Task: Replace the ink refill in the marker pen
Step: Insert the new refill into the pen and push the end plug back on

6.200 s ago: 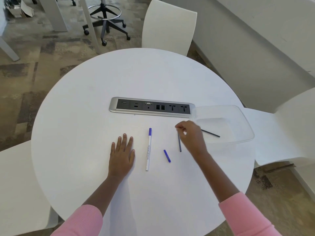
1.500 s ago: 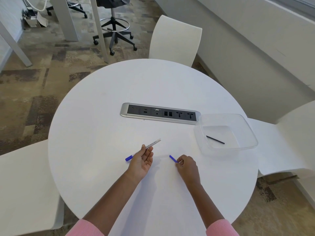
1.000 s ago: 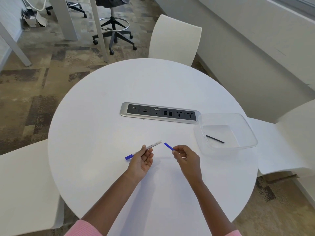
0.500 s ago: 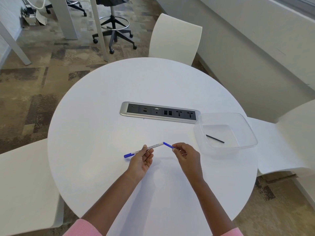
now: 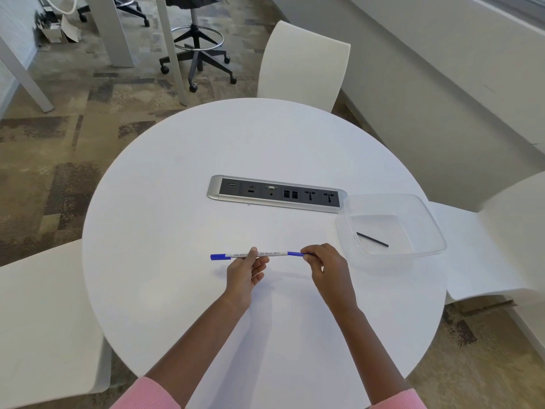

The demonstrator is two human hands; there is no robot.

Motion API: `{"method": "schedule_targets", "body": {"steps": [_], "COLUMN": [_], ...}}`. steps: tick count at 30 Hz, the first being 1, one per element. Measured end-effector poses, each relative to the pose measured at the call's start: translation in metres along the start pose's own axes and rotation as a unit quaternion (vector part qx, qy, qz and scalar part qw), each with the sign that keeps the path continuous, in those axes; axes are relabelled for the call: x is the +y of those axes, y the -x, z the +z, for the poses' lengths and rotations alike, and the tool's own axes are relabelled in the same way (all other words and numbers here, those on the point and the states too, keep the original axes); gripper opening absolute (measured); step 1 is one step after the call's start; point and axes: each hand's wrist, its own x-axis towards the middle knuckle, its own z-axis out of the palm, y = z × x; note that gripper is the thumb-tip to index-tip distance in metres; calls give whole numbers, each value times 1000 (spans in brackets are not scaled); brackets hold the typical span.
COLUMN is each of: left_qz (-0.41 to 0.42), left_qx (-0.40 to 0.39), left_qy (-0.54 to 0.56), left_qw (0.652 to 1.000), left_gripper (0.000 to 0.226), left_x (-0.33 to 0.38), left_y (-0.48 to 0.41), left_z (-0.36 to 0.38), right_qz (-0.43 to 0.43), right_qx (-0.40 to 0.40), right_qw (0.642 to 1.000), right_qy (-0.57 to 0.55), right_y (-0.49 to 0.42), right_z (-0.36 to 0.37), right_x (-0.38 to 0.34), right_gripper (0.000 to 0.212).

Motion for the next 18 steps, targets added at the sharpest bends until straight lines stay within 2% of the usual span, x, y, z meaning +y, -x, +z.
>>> {"method": "schedule_targets", "body": {"steps": [6, 11, 18], "left_qz": [36, 24, 20], "left_qx": [-3, -15, -16], "left_qy": [-33, -43, -42], "left_qw": [999, 999, 999], "left_gripper": [19, 19, 19], "left_x": [0, -2, -1], "left_y": [0, 1, 1], "left_z": [1, 2, 1], "right_qz": [64, 66, 133], "right_qx": [-12, -29, -36], "right_qw": [995, 993, 978], "right_qy": [-74, -91, -159], "right_y": [-1, 0, 2], "right_z": [-2, -2, -1], "right_x": [-1, 0, -2], "right_gripper": [17, 19, 14]}}
